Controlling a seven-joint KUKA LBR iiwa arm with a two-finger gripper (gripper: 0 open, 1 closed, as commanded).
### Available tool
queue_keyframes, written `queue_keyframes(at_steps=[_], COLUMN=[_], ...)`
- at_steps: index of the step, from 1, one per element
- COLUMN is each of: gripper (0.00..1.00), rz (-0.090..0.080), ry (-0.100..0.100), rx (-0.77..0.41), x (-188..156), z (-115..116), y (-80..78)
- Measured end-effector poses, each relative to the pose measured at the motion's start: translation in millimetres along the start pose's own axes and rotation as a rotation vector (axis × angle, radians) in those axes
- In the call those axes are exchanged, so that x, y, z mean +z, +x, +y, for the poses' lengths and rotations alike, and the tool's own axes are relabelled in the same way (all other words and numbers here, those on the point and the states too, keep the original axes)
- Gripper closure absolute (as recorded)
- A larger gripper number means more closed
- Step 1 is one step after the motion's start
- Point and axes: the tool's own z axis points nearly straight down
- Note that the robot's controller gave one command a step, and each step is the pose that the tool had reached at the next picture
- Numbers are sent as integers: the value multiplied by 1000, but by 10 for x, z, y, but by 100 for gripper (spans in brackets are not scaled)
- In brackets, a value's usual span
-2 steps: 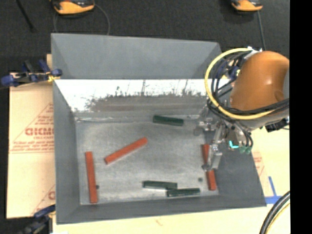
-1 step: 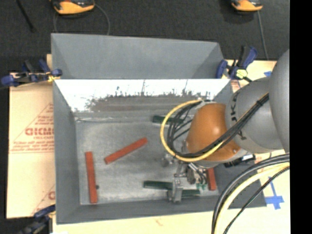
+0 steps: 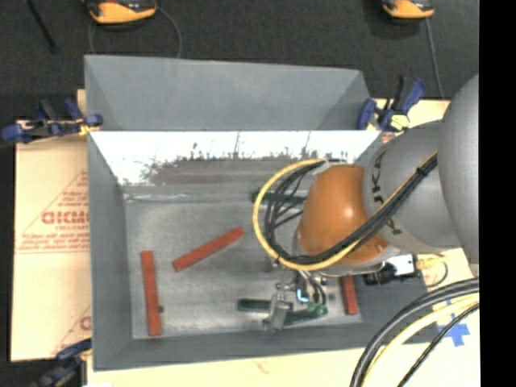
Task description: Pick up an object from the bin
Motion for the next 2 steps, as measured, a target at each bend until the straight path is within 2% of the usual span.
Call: queue_keyframes(at_steps=[1, 2], gripper=[0, 0], rz=[-1, 5], ry=[2, 3], rx=[288, 411], x=[-51, 320], z=[11, 161], y=[32, 81])
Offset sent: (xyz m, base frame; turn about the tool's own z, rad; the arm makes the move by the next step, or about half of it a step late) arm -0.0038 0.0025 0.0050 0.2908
